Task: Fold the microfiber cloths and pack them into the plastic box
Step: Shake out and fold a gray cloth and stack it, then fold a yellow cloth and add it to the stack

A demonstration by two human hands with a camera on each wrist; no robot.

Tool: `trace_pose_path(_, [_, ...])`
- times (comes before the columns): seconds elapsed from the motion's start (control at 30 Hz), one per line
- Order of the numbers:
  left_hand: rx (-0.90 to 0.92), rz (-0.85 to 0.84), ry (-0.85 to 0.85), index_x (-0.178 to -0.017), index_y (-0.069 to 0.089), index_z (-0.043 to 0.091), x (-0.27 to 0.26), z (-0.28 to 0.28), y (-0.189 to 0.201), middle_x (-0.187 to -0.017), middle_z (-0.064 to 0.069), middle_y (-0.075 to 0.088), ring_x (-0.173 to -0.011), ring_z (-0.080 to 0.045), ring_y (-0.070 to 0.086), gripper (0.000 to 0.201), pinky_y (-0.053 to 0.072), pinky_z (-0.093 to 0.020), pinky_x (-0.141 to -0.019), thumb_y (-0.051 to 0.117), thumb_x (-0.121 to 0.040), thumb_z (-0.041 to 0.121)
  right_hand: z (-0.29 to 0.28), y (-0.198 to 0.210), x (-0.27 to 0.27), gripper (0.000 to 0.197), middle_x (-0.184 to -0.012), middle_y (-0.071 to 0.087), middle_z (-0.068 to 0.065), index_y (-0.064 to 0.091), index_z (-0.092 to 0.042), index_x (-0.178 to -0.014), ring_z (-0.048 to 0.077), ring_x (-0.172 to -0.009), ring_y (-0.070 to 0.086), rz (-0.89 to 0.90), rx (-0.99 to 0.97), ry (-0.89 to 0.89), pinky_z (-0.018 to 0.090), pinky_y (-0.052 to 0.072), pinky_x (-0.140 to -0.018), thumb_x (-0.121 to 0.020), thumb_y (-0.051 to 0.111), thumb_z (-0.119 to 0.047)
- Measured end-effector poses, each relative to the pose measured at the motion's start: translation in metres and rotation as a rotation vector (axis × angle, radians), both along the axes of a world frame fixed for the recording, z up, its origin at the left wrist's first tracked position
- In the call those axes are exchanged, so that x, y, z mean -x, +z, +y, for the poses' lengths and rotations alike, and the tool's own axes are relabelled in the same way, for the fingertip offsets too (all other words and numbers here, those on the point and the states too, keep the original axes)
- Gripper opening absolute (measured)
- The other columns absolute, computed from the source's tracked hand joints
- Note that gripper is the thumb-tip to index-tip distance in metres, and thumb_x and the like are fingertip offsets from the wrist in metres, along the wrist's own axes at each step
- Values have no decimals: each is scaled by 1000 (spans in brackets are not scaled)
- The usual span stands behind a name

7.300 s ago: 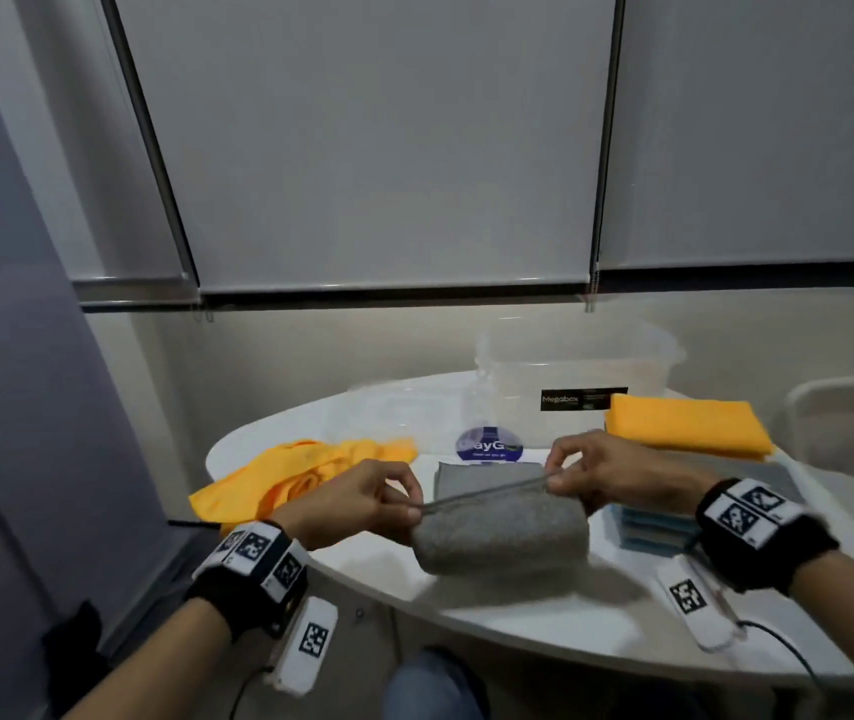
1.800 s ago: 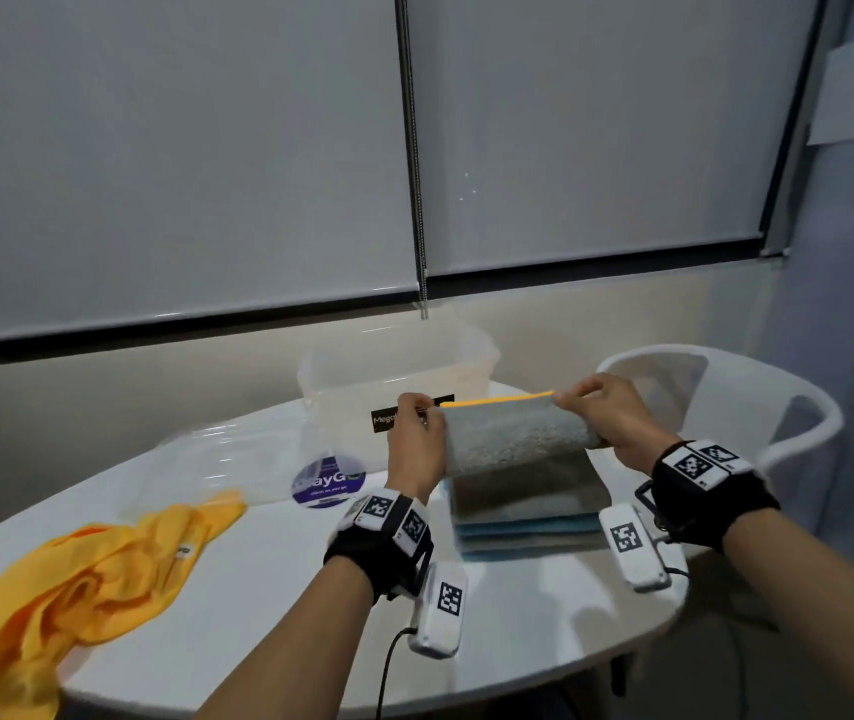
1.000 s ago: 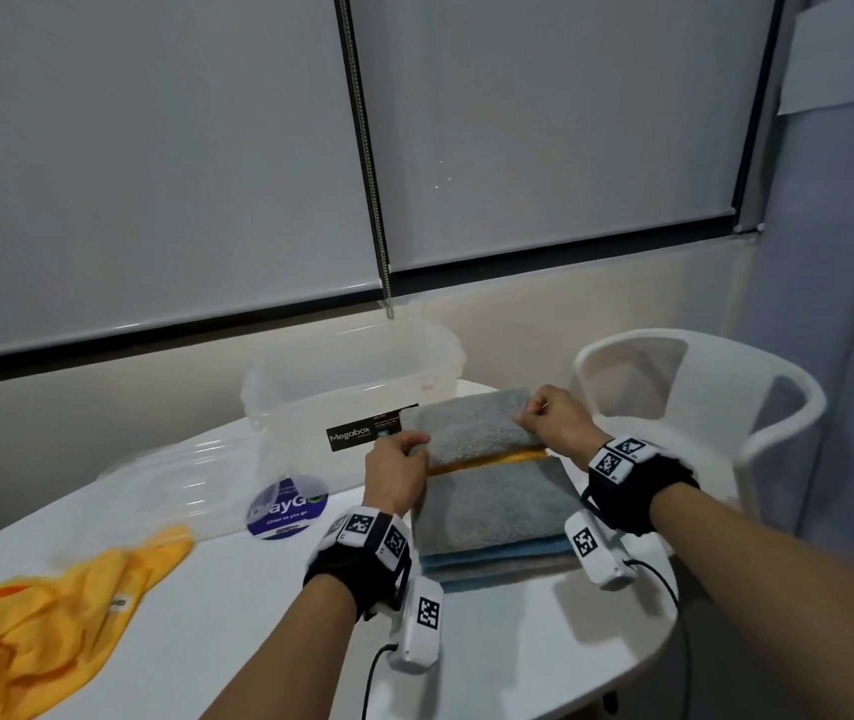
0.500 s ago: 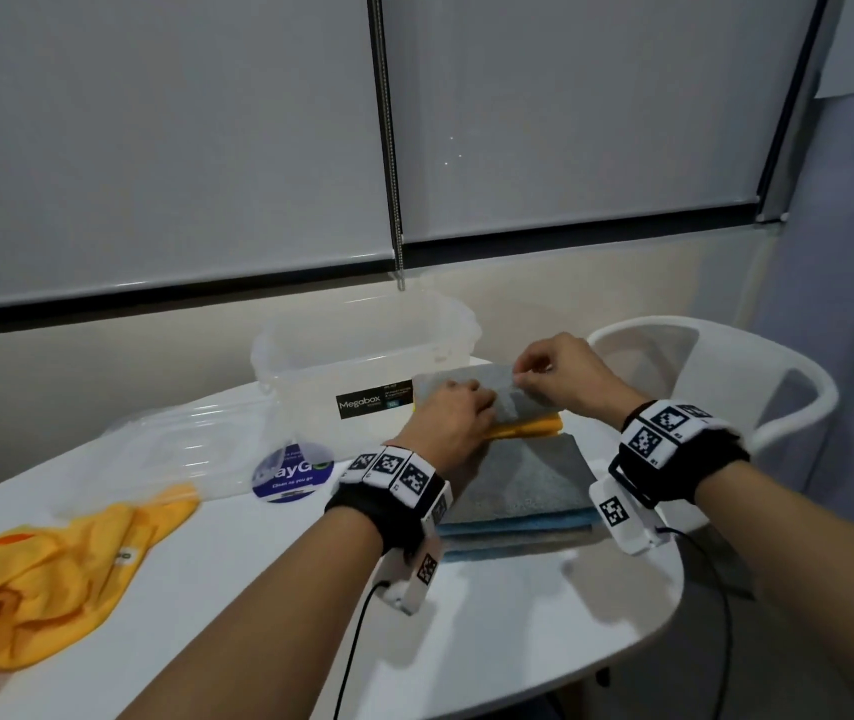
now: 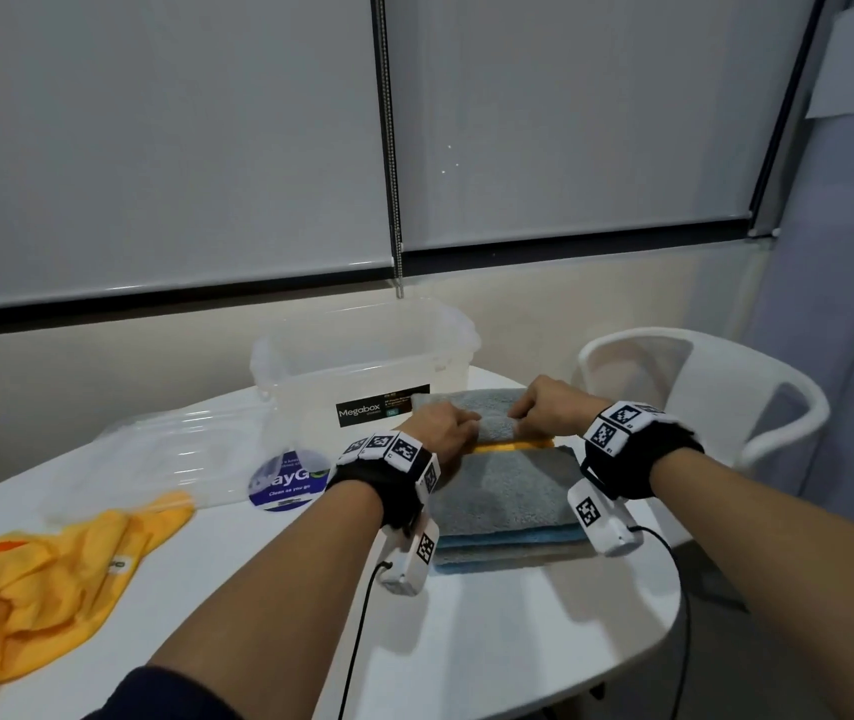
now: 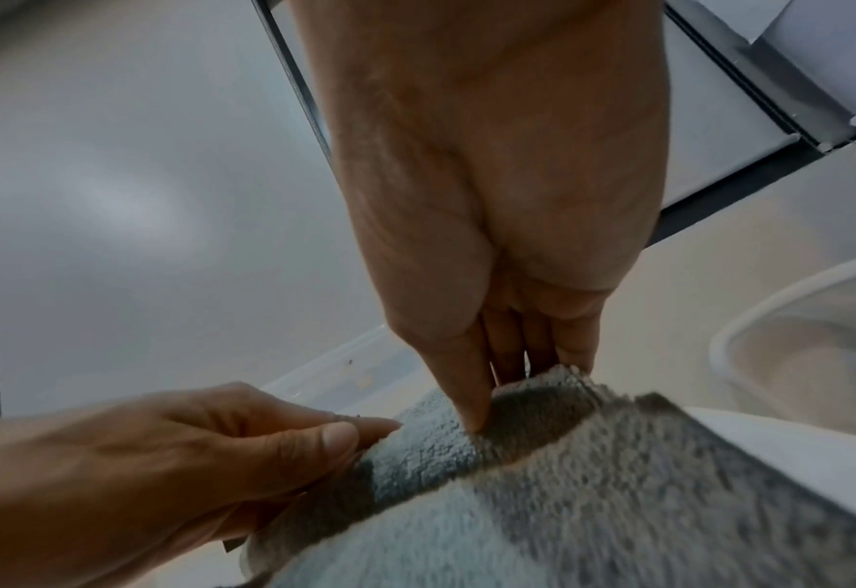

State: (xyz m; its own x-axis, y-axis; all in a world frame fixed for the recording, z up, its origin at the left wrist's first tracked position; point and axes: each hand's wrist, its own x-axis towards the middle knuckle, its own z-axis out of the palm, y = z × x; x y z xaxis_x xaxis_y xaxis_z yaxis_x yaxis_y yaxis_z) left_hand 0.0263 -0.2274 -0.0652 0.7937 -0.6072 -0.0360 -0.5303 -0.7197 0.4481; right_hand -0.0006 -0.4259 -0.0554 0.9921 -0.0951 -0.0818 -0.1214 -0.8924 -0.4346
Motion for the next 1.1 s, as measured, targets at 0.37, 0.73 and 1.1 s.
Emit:
trace_pose_path(0.37, [478, -95, 129, -113, 76, 15, 27, 99, 30, -108, -1, 76, -99, -13, 69, 24, 54, -32, -93, 58, -98, 23, 87, 71, 34, 10, -69, 74, 1, 77, -14, -85, 14, -65, 71, -146, -61, 314, 29, 58, -65, -89, 70, -20])
trace_pose_path(0.73, [169, -139, 666, -105, 77, 10, 79, 333, -22, -105, -12, 75, -101, -28, 68, 22, 52, -32, -87, 61, -90, 14, 279, -26, 33, 17, -72, 70, 0, 73, -23, -71, 12, -67, 65, 228, -101, 666, 28, 55, -66, -87, 68, -25])
trace_pose_path(1.1, [-325, -62, 1125, -122, 51, 14, 97, 468, -59, -129, -9, 50, -124, -39, 44, 41, 44, -55, -94, 61, -91, 39, 331, -61, 29, 21, -77, 69, -6, 77, -21, -90, 10, -70, 61, 374, 60, 634, 23, 51, -69, -83, 70, -39])
